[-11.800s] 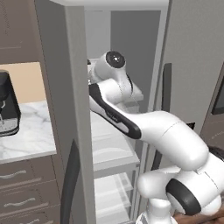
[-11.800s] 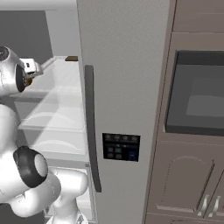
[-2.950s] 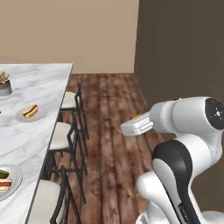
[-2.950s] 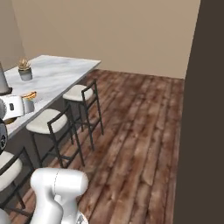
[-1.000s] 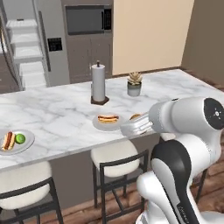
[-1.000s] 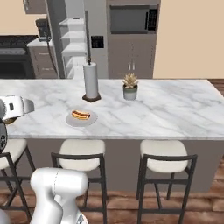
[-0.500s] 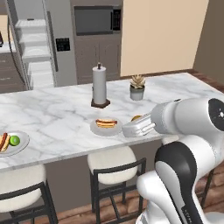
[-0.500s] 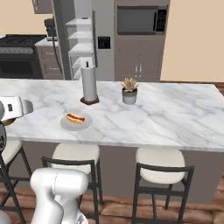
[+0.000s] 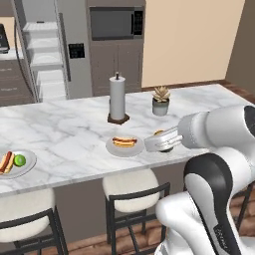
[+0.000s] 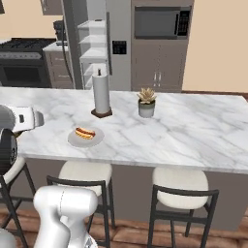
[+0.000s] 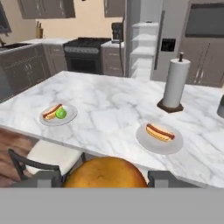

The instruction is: Pick up the mango and kiwi from the fridge and place one fruit on each plate on the dining counter.

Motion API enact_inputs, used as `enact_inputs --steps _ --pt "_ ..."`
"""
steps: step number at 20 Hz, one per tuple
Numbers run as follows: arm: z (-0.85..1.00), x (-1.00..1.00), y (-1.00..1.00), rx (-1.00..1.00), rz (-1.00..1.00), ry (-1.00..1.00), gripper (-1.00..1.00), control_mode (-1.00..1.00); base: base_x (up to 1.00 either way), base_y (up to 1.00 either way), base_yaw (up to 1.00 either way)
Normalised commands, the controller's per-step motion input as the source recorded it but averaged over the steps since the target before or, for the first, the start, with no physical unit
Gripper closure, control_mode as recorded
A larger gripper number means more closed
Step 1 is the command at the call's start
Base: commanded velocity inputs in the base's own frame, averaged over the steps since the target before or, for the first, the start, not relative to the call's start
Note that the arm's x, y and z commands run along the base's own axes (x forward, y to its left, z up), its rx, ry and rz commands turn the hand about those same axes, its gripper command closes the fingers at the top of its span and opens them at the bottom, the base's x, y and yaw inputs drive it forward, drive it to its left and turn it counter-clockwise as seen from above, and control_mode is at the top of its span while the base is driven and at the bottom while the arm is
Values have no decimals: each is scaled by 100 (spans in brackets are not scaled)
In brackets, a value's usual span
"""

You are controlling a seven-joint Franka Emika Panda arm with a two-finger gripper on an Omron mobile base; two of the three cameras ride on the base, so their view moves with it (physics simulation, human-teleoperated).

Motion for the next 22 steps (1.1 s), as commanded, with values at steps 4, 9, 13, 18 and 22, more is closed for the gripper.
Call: enact_inputs --steps 4,9,13,18,22 --pt "0 90 -41 2 0 14 100 -100 0 0 0" --pt "-24 100 -31 0 0 29 100 -100 0 0 0" --pt "-94 100 -1 -8 0 32 100 -100 0 0 0" --pt "-82 100 0 -14 0 14 100 -100 0 0 0" --pt "-53 100 2 -13 0 3 100 -100 0 0 0"
